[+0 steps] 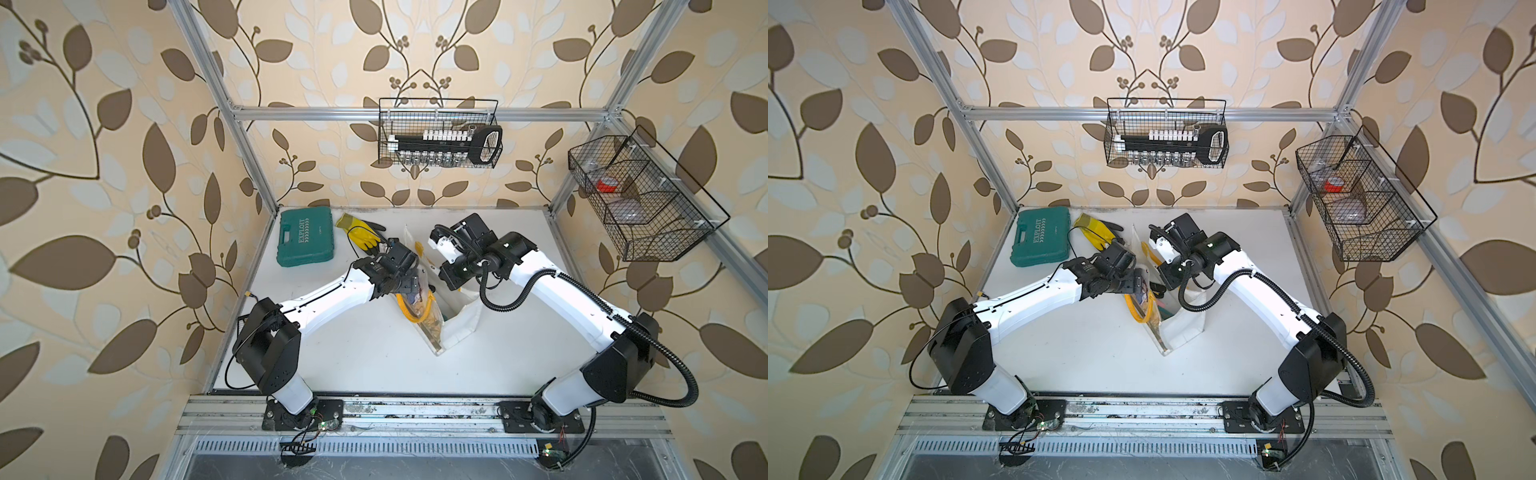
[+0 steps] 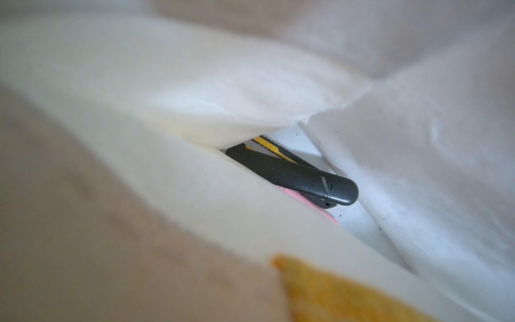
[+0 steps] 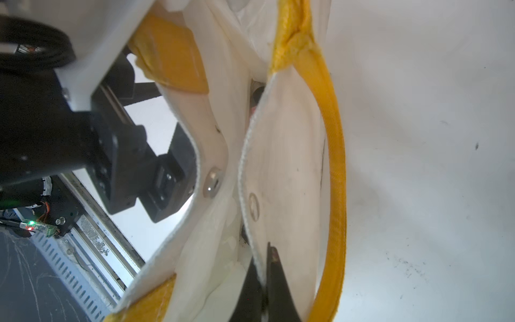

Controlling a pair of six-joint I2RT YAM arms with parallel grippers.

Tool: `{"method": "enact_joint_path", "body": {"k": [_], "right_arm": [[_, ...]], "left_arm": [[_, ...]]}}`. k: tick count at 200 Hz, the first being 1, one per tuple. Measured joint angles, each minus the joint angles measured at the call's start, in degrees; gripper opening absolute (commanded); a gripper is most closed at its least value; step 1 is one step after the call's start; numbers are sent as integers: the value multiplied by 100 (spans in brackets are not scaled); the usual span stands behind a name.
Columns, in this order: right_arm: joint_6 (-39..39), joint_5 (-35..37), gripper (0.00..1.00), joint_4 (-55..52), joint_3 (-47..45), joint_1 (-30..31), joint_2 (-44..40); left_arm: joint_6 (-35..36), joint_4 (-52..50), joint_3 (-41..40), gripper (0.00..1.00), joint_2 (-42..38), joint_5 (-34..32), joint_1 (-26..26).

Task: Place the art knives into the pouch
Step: Close the pouch at the center of the board.

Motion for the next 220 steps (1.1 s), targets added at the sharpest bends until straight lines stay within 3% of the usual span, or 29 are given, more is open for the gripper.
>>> {"method": "enact_joint_path", "body": {"k": [220], "right_arm": [[501, -251, 0, 313, -101, 457, 162]], "left_arm": [[4, -66, 0, 93, 2, 22, 7]]}}
